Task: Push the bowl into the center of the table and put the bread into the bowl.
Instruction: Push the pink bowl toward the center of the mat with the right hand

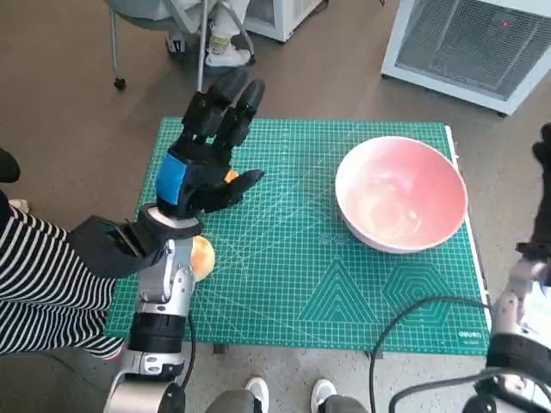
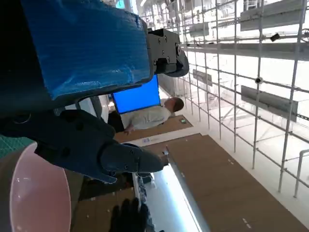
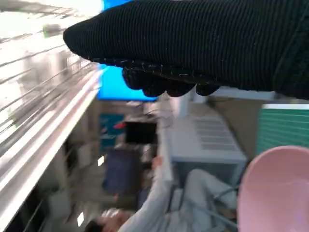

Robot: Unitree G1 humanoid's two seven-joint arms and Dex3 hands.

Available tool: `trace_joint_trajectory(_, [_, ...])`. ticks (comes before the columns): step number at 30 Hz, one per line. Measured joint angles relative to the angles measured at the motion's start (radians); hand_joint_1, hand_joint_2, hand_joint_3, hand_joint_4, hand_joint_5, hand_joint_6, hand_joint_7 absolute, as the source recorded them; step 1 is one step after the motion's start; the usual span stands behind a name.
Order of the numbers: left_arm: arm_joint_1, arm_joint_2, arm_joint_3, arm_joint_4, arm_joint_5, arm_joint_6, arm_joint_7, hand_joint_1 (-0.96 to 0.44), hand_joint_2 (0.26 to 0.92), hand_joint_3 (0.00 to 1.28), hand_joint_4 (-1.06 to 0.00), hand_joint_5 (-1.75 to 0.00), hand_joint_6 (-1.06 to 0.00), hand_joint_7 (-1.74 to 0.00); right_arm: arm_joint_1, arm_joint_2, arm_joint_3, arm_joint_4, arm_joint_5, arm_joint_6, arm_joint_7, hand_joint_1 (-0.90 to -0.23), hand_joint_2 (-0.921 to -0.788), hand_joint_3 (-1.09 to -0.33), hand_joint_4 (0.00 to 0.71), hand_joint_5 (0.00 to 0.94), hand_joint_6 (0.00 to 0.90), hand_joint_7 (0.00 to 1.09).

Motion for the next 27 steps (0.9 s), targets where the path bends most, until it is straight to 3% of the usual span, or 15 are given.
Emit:
trace_joint_trajectory(9, [0.0,0.003,0.001,0.006,0.01,-0.008,0.004,-0.36,0.921,0.22,-0.14,0.0,0.0,-0.45,-0.029,-0.002,0.001,0.083,-0.001,-0.031,-0.001,-0.589,-0.921,-0.916,0.114,0.003,0.002,0.41])
trace_joint_trajectory(14, [0.0,0.016,0.003,0.006,0.022,-0.025,0.009,-0.37,0.921,0.23,-0.14,0.0,0.0,-0.44,-0.077,-0.001,0.006,0.242,-0.001,0.049,-0.02,-0.57,-0.921,-0.925,0.126,0.005,0.034,0.38])
trace_joint_trajectory(20, [0.001,0.036,0.007,0.006,0.022,-0.033,0.01,-0.38,0.921,0.22,-0.14,0.0,0.0,-0.42,-0.089,0.038,0.008,0.336,0.001,0.088,-0.024,-0.581,-0.921,-0.906,0.145,0.006,0.089,0.33])
trace_joint_trajectory(27, [0.002,0.042,0.008,0.006,0.022,-0.033,0.011,-0.38,0.921,0.22,-0.14,0.0,0.0,-0.41,-0.134,0.092,0.012,0.381,0.001,0.118,-0.023,-0.593,-0.921,-0.886,0.15,0.002,0.106,0.28])
